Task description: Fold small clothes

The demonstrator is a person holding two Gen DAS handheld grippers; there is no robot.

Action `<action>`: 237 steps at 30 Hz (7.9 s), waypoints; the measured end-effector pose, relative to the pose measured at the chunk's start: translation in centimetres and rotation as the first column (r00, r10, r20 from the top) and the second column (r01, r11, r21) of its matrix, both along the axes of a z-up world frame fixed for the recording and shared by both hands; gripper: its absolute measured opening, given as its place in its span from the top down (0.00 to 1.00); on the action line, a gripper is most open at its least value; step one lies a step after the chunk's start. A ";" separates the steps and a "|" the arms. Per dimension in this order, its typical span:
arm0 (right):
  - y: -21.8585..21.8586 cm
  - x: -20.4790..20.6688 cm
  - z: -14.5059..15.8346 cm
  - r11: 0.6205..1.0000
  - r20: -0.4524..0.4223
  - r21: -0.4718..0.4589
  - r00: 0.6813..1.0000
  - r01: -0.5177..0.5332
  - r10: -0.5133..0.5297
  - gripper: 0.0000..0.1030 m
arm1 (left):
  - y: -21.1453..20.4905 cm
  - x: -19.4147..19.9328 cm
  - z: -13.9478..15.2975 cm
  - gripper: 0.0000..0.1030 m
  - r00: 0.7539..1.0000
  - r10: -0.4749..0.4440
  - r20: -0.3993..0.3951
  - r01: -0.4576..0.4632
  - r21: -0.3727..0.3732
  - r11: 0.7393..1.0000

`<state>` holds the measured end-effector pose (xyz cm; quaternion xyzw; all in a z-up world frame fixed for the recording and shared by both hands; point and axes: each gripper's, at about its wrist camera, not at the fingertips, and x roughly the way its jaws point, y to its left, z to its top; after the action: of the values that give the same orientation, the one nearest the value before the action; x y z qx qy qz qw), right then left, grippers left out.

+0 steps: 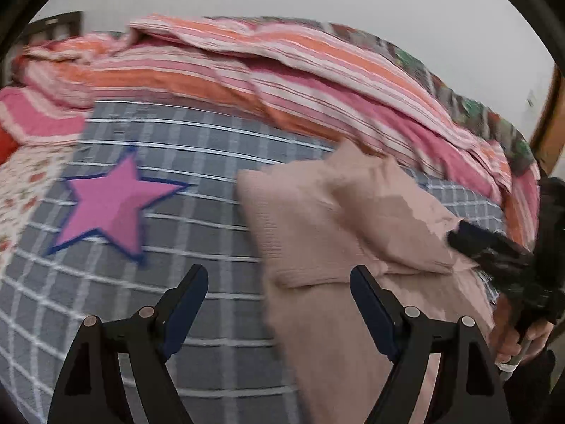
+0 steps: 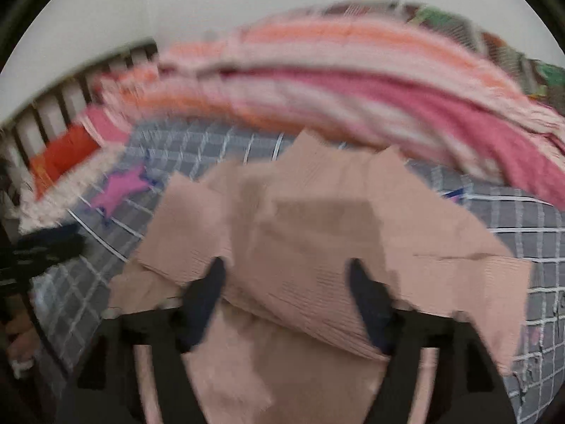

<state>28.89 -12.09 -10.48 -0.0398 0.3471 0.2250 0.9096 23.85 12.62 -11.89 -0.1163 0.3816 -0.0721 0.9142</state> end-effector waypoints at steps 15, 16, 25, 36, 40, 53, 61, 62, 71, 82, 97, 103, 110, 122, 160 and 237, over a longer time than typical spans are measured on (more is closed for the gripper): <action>-18.0 1.6 -2.6 0.924 -0.066 0.251 0.957 0.289 -0.282 0.31 | -7.0 7.2 -4.1 0.40 0.989 -0.024 -0.148 0.027 0.017 1.000; -18.0 1.6 -2.5 0.922 -0.066 0.251 0.956 0.295 -0.287 0.31 | -6.9 7.4 -4.4 0.40 0.989 -0.009 -0.147 0.009 0.003 1.000; -19.5 2.1 -3.2 0.898 -0.071 0.229 0.927 0.375 -0.369 0.31 | -6.7 7.6 -4.2 0.89 0.995 0.040 -0.091 -0.045 -0.060 0.997; -18.3 2.2 -3.4 0.920 -0.051 0.182 0.938 0.347 -0.344 0.33 | -2.3 4.6 -0.9 0.90 0.986 0.151 0.072 -0.147 -0.056 0.988; -18.0 3.3 -4.5 0.919 -0.103 0.121 0.925 0.376 -0.365 0.41 | -1.5 4.7 -2.5 0.81 0.980 0.198 0.031 -0.197 -0.027 0.980; -18.0 4.2 -5.7 0.911 -0.147 0.067 0.907 0.408 -0.395 0.46 | -0.6 6.0 -5.0 0.49 0.978 0.200 -0.057 -0.199 0.025 0.980; -16.3 4.2 -5.7 0.907 -0.100 -0.045 0.901 0.419 -0.421 0.47 | -1.5 6.1 -5.1 0.51 0.979 0.198 -0.043 -0.195 0.067 0.978; -16.1 4.1 -5.7 0.906 -0.090 -0.057 0.902 0.419 -0.423 0.47 | -1.5 6.0 -5.1 0.53 0.980 0.193 -0.040 -0.190 0.062 0.980; -15.9 4.0 -5.2 0.924 -0.093 -0.034 0.919 0.381 -0.382 0.56 | -1.3 5.2 -5.0 0.59 0.990 0.140 -0.019 -0.140 -0.012 0.990; -16.7 1.3 -2.6 0.925 -0.088 0.012 0.921 0.381 -0.378 0.56 | -0.7 1.0 -3.0 0.57 0.991 0.130 0.040 -0.129 -0.030 0.991; -17.2 -14.7 0.3 0.926 0.082 -0.017 0.923 0.378 -0.375 0.56 | -0.4 -11.1 -2.9 0.42 0.997 0.072 0.028 -0.071 -0.029 0.997; -16.6 -19.3 -1.5 0.935 0.039 -0.024 0.935 0.354 -0.353 0.56 | -1.4 -14.8 -3.5 0.42 0.998 0.051 0.021 -0.050 -0.021 0.999; -17.3 -23.1 -3.2 0.943 -0.046 0.021 0.943 0.331 -0.330 0.56 | -1.4 -18.0 -2.5 0.42 0.998 0.049 0.042 -0.048 -0.025 0.999; -15.4 -25.5 -5.3 0.959 -0.064 0.026 0.958 0.282 -0.280 0.64 | -3.2 -20.9 -5.1 0.42 1.000 -0.013 -0.007 0.013 0.014 1.000; -17.1 -27.6 -7.9 0.957 -0.102 0.100 0.960 0.271 -0.261 0.81 | -3.0 -23.0 -8.6 0.80 0.995 -0.094 -0.043 0.086 -0.166 0.982; -17.4 -29.8 -4.2 0.915 -0.009 0.305 0.962 0.263 -0.273 0.95 | -1.3 -24.1 -2.9 0.94 0.990 -0.058 0.131 0.103 -0.373 0.922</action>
<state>-0.91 -29.47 -14.63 0.1446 0.2954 0.1484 0.9326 -0.27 11.30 -14.78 -0.2703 0.3103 -0.1886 0.8917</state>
